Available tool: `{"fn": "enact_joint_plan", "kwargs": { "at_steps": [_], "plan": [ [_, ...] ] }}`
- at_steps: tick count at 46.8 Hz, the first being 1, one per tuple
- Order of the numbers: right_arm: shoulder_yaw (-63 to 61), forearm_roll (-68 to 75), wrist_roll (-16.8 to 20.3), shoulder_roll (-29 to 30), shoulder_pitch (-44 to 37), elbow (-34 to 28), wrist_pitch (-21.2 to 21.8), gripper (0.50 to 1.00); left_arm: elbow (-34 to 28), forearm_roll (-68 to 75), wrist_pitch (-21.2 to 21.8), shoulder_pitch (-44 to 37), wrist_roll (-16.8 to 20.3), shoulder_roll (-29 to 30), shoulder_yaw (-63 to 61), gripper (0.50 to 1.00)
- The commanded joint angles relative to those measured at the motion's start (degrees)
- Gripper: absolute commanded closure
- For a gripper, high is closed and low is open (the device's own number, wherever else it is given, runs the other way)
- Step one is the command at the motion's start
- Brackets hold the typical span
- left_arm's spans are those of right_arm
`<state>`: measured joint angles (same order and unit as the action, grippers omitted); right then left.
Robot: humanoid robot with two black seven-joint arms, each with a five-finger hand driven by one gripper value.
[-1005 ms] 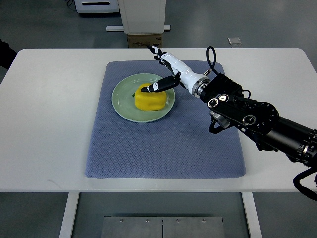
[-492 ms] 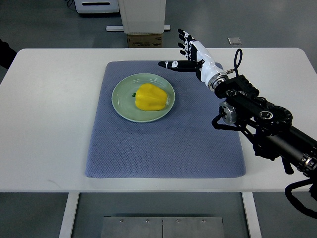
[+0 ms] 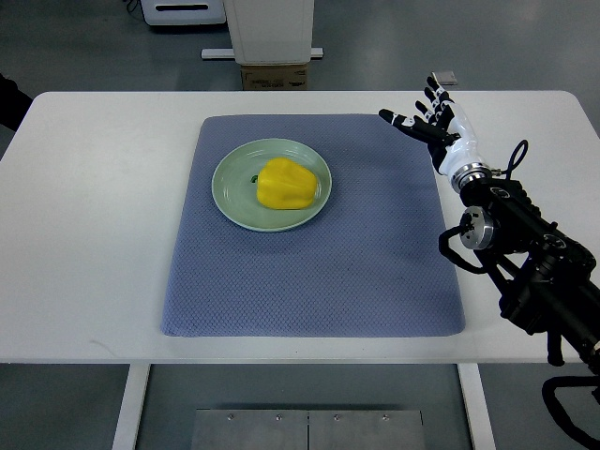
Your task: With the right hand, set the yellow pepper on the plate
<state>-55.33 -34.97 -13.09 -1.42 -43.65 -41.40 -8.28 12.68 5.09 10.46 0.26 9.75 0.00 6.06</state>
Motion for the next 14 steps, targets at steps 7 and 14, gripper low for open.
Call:
{"fn": "enact_joint_plan", "kwargs": {
  "at_steps": [7, 14],
  "plan": [
    [-3.9, 0.0, -0.1, 0.0, 2.2, 0.0, -0.1, 0.5, 0.0, -0.1, 0.0, 0.0, 0.0, 0.0, 0.0, 0.5],
    [-4.3, 0.0, -0.2, 0.1, 3.3, 0.1, -0.1, 0.5, 0.0, -0.1, 0.0, 0.0, 0.0, 0.0, 0.0, 0.5]
  ]
}}
